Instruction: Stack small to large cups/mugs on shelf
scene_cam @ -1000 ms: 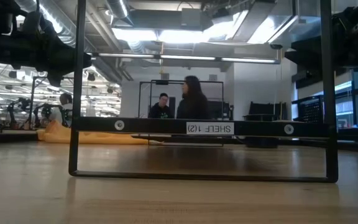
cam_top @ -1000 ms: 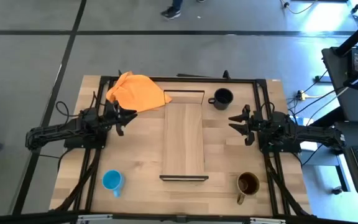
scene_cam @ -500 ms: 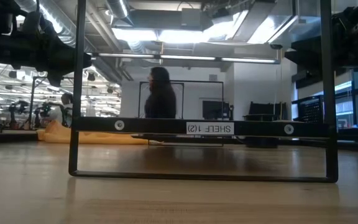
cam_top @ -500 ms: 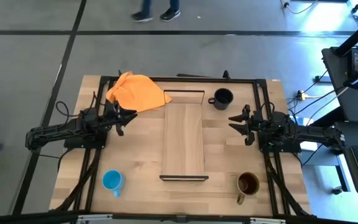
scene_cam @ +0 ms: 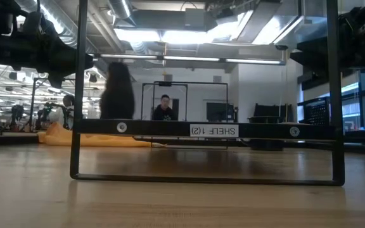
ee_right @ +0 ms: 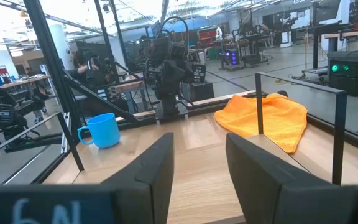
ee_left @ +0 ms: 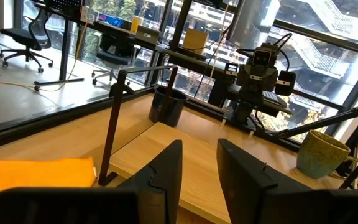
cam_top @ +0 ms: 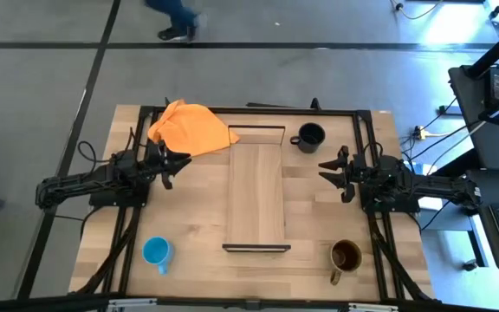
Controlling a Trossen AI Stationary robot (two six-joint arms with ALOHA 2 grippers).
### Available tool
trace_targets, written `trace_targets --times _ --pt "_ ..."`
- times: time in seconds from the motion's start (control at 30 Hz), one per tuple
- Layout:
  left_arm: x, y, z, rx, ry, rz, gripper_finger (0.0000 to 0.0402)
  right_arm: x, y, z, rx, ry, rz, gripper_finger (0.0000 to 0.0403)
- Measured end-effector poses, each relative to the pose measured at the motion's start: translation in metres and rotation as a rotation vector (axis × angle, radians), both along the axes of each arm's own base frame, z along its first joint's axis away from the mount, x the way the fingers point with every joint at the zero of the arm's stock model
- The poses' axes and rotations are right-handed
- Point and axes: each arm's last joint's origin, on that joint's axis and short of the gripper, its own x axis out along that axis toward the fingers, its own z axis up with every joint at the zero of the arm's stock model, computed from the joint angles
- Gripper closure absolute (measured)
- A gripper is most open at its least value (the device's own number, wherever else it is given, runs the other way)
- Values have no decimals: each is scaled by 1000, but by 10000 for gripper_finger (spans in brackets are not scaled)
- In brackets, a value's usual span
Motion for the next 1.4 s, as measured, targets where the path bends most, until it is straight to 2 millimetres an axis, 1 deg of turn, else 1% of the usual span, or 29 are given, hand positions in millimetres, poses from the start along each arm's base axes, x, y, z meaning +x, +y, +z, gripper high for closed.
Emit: trace_targets --times 0.77,0.83,0.9,0.97,1.1,1.17,1.2,1.27,1.33,1.4 --pt "0 0 0 0 -1 0 308 0 0 0 11 -2 1 256" --pt "0 0 0 0 -1 0 308 0 0 2 19 -25 -1 256" --pt "0 0 0 0 -1 0 308 -2 -1 12 19 -124 -41 256" --pt "0 0 0 0 0 0 308 -6 -1 25 5 -271 -69 256" --pt "0 0 0 0 0 0 308 -20 -2 51 -41 -563 -146 256" --pt "0 0 0 0 0 0 308 -26 -1 65 -42 -638 -158 256" --pt "0 0 0 0 0 0 308 -28 -1 72 -45 -646 -159 256" --pt "0 0 0 0 0 0 308 -28 -1 85 -81 -598 -176 256" --pt "0 0 0 0 0 -1 308 -27 -1 102 -143 -493 -198 256" --pt "0 0 0 0 0 0 308 -25 -2 121 -208 -349 -233 256"
